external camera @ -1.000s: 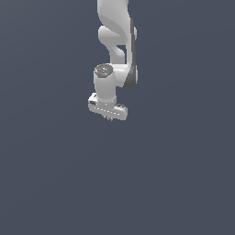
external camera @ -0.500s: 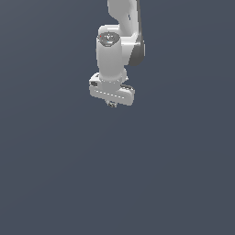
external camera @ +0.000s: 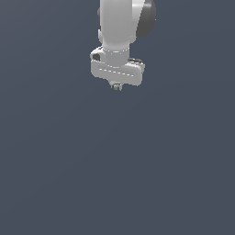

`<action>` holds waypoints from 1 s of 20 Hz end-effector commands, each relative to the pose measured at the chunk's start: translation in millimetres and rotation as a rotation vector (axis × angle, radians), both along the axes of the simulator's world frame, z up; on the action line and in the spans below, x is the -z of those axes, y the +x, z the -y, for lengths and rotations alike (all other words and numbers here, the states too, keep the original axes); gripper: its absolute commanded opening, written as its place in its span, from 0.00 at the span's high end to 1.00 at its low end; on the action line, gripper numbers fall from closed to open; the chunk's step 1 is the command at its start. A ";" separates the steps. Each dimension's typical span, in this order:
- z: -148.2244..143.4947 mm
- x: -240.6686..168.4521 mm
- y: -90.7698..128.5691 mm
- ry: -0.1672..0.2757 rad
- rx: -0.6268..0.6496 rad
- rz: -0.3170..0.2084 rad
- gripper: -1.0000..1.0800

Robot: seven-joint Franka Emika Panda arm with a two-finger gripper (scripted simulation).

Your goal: Pick up the object and move it to a goal position.

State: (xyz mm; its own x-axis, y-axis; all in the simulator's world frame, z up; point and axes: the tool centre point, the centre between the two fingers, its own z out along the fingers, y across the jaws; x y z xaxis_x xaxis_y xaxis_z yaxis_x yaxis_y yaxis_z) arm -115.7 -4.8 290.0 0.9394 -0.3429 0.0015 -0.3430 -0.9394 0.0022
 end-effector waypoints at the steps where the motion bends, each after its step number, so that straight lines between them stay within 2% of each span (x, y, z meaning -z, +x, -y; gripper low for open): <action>1: -5.7 -25.2 -1.9 0.000 0.000 -0.001 1.00; 12: -31.6 -133.6 -5.2 0.001 -0.002 -0.001 1.00; 20: -44.3 -187.1 -4.6 0.002 -0.002 -0.001 1.00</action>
